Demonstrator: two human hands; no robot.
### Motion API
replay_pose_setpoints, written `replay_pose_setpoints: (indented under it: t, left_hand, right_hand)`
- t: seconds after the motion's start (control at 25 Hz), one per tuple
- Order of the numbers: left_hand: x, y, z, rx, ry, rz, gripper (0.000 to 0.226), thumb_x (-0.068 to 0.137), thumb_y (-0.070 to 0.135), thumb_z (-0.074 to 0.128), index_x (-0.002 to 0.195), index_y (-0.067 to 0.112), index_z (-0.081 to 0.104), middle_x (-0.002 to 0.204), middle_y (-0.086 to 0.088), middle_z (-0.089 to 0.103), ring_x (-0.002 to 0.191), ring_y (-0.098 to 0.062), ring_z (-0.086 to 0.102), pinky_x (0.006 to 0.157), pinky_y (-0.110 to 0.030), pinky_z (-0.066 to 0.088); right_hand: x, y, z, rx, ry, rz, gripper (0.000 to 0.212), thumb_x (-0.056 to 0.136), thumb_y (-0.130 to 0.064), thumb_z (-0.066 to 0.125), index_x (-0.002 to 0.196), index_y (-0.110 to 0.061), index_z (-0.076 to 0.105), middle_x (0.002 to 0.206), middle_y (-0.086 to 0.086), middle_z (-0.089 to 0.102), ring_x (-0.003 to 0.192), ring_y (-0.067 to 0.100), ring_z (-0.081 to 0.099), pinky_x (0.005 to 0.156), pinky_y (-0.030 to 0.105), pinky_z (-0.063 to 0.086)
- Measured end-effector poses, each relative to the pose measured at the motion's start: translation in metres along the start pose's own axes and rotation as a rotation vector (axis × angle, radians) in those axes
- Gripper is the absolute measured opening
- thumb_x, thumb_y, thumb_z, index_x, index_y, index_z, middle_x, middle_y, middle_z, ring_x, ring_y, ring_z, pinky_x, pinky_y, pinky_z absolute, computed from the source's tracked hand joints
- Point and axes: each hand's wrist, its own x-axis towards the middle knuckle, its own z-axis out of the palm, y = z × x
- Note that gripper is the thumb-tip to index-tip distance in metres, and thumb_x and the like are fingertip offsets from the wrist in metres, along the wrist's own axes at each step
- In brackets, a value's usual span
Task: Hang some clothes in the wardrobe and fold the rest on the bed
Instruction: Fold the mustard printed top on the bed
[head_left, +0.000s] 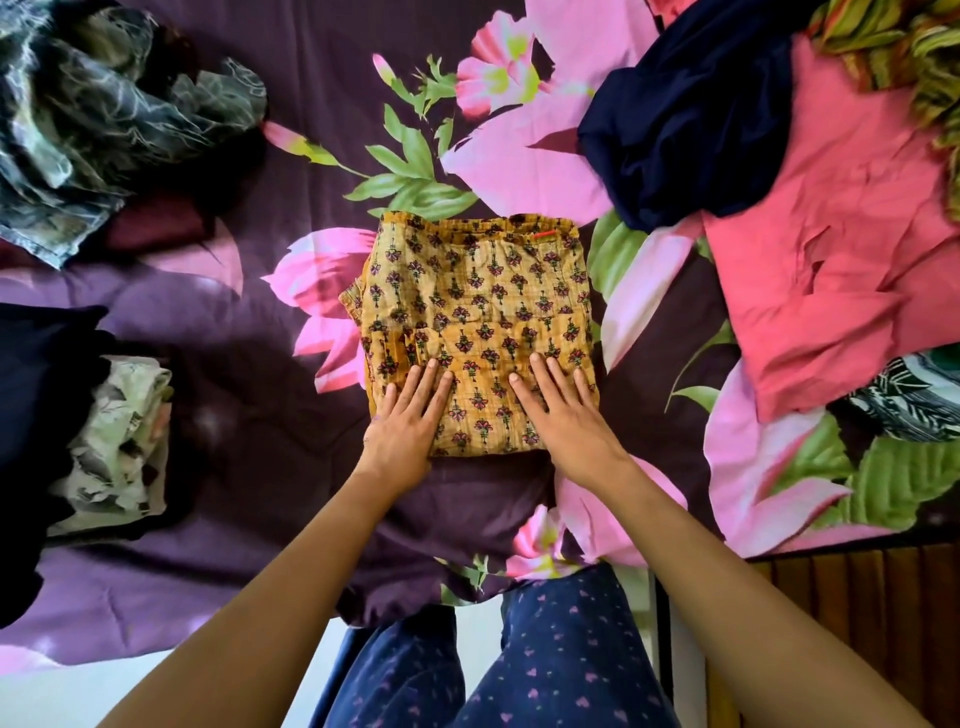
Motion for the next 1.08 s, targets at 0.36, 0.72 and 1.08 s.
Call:
replay_pose_setpoints:
  t: [0.36, 0.72, 1.08]
  left_hand:
    - [-0.018, 0.003, -0.082, -0.392, -0.758, -0.077, 0.048, 0.084, 0.003, 0.054, 0.131, 0.004, 0.048, 0.137, -0.015, 0.048, 0.117, -0.028, 0.048, 0.097, -0.036, 0.042]
    - [0.018, -0.025, -0.106, -0.302, 0.054, -0.240, 0.050, 0.089, 0.008, 0.051, 0.138, 0.017, 0.043, 0.130, -0.017, 0.055, 0.114, -0.035, 0.054, 0.092, -0.041, 0.043]
    - [-0.009, 0.035, -0.055, -1.592, 0.756, -1.156, 0.048, 0.074, 0.004, 0.072, 0.112, 0.014, 0.045, 0.110, -0.004, 0.052, 0.081, -0.008, 0.056, 0.078, -0.027, 0.048]
  right_hand:
    - [-0.014, 0.003, -0.085, 0.226, -0.728, -0.141, 0.062, 0.087, -0.001, 0.056, 0.144, -0.013, 0.033, 0.134, 0.011, 0.049, 0.104, 0.026, 0.054, 0.088, 0.033, 0.049]
    - [0.037, 0.029, -0.097, 0.199, -0.185, 0.063, 0.063, 0.088, -0.004, 0.045, 0.147, -0.016, 0.027, 0.153, 0.010, 0.028, 0.139, 0.028, 0.028, 0.112, 0.047, 0.026]
    - [0.066, 0.013, -0.097, 0.319, -0.052, -0.042, 0.060, 0.092, -0.044, 0.053, 0.141, -0.014, 0.038, 0.144, 0.012, 0.040, 0.131, 0.028, 0.041, 0.108, 0.048, 0.036]
